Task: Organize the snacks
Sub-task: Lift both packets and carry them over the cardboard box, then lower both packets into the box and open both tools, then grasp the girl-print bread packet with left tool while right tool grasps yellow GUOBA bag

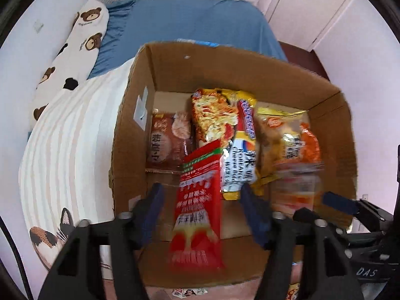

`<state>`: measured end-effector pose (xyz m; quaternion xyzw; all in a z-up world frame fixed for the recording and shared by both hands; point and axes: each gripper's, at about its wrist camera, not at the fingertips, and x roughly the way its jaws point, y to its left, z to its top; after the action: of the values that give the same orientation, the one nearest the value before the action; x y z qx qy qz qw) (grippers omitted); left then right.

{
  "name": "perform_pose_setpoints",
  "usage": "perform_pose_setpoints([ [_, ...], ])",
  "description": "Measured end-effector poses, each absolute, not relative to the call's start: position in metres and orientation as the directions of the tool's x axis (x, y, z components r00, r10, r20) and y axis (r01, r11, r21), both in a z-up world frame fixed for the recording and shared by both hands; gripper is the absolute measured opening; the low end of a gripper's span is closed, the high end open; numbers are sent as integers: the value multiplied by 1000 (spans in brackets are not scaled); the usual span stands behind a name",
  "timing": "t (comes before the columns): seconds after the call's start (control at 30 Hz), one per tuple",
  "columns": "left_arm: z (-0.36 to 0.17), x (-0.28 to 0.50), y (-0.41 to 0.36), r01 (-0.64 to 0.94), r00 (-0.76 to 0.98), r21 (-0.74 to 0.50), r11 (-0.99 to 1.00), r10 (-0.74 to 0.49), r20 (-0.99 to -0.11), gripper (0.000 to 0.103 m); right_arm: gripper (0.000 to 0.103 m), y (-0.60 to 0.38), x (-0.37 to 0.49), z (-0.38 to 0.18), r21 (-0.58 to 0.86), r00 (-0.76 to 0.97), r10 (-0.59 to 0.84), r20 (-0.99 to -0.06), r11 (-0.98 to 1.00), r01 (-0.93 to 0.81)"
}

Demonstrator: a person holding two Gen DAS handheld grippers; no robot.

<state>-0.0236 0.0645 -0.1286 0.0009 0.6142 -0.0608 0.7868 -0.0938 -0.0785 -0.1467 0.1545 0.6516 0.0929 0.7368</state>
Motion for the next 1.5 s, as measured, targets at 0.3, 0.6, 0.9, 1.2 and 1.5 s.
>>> perform_pose_setpoints([
  [0.3, -136, -35, 74, 89, 232, -72, 993, -91, -968, 90, 98, -80, -100, -158, 265, 140, 258, -956, 963, 34],
  [0.6, -103, -75, 69, 70, 341, -19, 997, -42, -939, 90, 99, -86, -130, -122, 184, 293, 168, -941, 983, 27],
  [0.9, -62, -121, 56, 79, 427, -16, 997, -49, -903, 90, 99, -98, -175, -83, 235, 382, 200, -902, 971, 47],
  [1.2, -53, -175, 63, 58, 430, -69, 996, -87, -899, 90, 99, -113, -241, -87, 341, 342, 293, -893, 936, 89],
  [1.5, -134, -241, 81, 0, 246, -51, 999, -49, -968, 90, 99, -161, -337, -202, 265, 70, 256, -964, 916, 302],
])
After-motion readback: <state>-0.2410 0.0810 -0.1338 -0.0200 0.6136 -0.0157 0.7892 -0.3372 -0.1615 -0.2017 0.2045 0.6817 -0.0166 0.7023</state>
